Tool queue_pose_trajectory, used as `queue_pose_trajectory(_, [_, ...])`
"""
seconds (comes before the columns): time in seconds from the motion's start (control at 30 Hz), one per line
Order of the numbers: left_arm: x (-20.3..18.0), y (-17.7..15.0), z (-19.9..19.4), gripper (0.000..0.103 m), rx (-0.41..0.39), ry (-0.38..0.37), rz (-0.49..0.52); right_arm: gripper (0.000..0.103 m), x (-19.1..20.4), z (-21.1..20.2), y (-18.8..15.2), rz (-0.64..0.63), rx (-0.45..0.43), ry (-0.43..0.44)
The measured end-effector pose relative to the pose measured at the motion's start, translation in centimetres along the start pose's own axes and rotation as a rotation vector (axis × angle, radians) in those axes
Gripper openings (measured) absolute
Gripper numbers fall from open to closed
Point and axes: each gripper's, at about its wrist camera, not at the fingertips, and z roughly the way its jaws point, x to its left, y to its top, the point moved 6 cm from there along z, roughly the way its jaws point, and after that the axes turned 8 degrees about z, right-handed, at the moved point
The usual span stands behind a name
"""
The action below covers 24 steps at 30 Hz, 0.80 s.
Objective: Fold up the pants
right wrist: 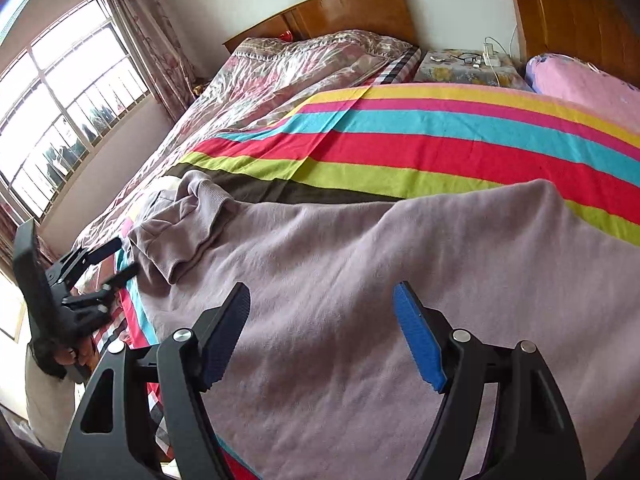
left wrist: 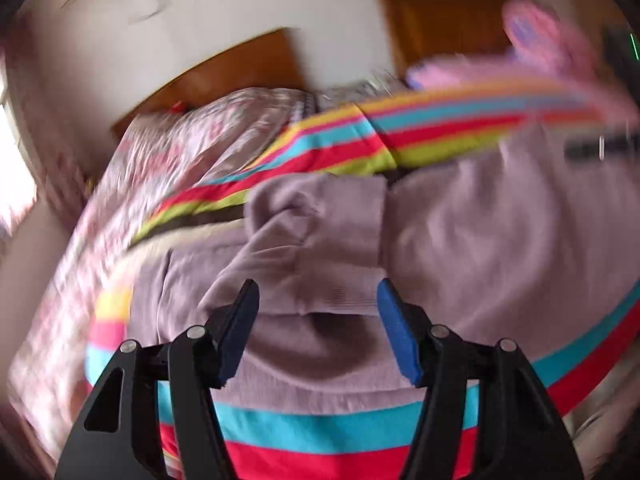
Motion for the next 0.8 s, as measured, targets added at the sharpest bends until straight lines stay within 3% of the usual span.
queue_pose_trajectory(0.07, [-1.3,-0.4,2.3,0.062,0.060,0.022,0.196,0.073,0.0,0.1,-0.1,0.008,0.004,-0.004])
queue_pose_trajectory(0.2, [-2.1,-1.8,4.3,0.063,0.118,0.017,0.396,0.075,-0.6,-0.5,-0.2,0.028,-0.007,-0.006])
queue_pose_trajectory(0.37, [-2.7,-2.0,5.5,0.063,0.076,0.014,0.592,0.076,-1.7,-0.1,-0.7,0.092,0.010,-0.003])
queue_pose_trajectory(0.43, [-3.1,-1.9,5.5,0.040,0.074,-0.001,0.647,0.076,-1.4,0.1,-1.0,0.091,0.017,0.001])
queue_pose_trajectory(0.47, [-3.2,-2.0,5.9,0.012,0.093,-0.040,0.631,0.076,-1.2,0.1,-1.1,0.086,0.015,0.004])
queue_pose_trajectory(0.5, [-3.0,-1.6,5.8,0.006,0.088,-0.049,0.597,0.076,-1.1,0.1,-1.2,0.084,0.014,0.005])
queue_pose_trajectory(0.57, [-1.9,-0.8,5.6,0.005,0.044,-0.119,0.461,0.076,-1.0,-0.1,-1.2,0.082,0.009,0.006])
queue_pose_trajectory(0.6, [-0.1,-0.3,4.9,0.005,-0.001,-0.187,0.300,0.076,-1.0,-0.3,-1.2,0.084,0.005,0.006])
queue_pose_trajectory(0.63, [2.1,0.0,3.9,0.005,-0.050,-0.256,0.121,0.076,-1.2,-0.4,-1.2,0.086,0.002,0.005])
queue_pose_trajectory(0.7, [9.0,-1.1,1.8,0.005,-0.196,-0.384,-0.368,0.076,-1.5,-0.5,-1.2,0.096,-0.001,0.003])
queue_pose_trajectory(0.77, [14.3,-4.5,1.6,0.005,-0.280,-0.442,-0.741,0.076,-1.9,-0.4,-1.2,0.113,-0.001,0.005])
queue_pose_trajectory(0.8, [17.0,-7.8,2.2,0.005,-0.314,-0.466,-0.972,0.076,-2.0,-0.3,-1.1,0.119,0.002,0.009])
